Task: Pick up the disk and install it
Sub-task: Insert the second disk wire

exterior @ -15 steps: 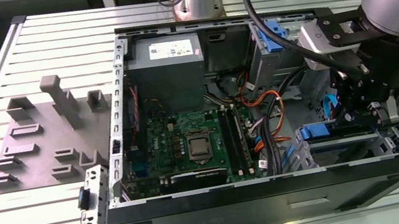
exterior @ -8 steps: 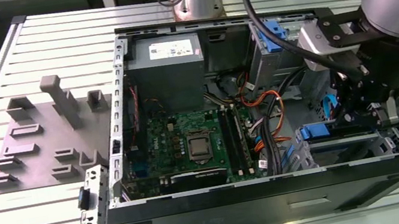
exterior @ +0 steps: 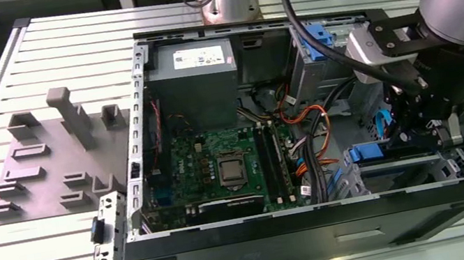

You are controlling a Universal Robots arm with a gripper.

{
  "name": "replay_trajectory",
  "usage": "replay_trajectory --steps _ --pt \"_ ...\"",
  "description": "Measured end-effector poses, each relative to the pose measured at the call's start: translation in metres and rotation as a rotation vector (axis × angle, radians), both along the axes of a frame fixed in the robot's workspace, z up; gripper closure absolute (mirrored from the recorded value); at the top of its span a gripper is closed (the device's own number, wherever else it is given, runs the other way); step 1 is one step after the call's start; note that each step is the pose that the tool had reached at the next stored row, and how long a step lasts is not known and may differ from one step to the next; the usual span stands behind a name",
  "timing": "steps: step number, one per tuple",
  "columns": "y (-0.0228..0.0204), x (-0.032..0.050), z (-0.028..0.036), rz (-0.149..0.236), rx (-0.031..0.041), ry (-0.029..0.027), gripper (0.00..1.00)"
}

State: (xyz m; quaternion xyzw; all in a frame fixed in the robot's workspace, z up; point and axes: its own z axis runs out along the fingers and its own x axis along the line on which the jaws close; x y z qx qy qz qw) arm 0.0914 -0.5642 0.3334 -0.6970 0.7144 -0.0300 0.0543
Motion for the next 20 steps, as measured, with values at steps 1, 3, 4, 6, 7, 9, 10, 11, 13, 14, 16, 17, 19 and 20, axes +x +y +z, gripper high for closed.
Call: replay_trajectory --steps 1,3,4,6,7,9,10,11,13,14,16,17,19,20 --pt "0.0 0.0 -0.0001 0.0 0.0 0.0 0.84" --pt "-0.0001 0.0 -0.0004 0.0 0.0 0.0 0.84" --pt "-0.0001 0.0 -0.0006 0.0 0.0 0.0 0.84" --pt "-0.0001 0.0 -0.0006 0.0 -0.0001 0.0 0.84" --pt "-0.0001 0.0 -0.0007 0.0 0.0 0.0 0.84" --pt "-0.0002 0.0 -0.001 0.0 0.0001 0.0 0.84" --pt "-0.0002 0.0 -0.0014 0.0 0.0002 0.0 0.84" --pt "-0.0002 0.0 -0.0017 0.0 0.0002 0.0 0.84" --pt "-0.0002 0.0 -0.0026 0.0 0.0 0.0001 0.84" --pt "-0.0002 0.0 -0.0033 0.0 0.0001 0.0 0.84" --pt "-0.0003 0.0 -0.0042 0.0 -0.0002 0.0001 0.84" --pt "-0.0003 0.0 -0.0046 0.0 -0.0003 0.0001 0.84" --pt "-0.0003 0.0 -0.0052 0.0 -0.0007 0.0001 0.84" --pt "-0.0003 0.0 -0.0054 0.0 -0.0007 0.0001 0.84"
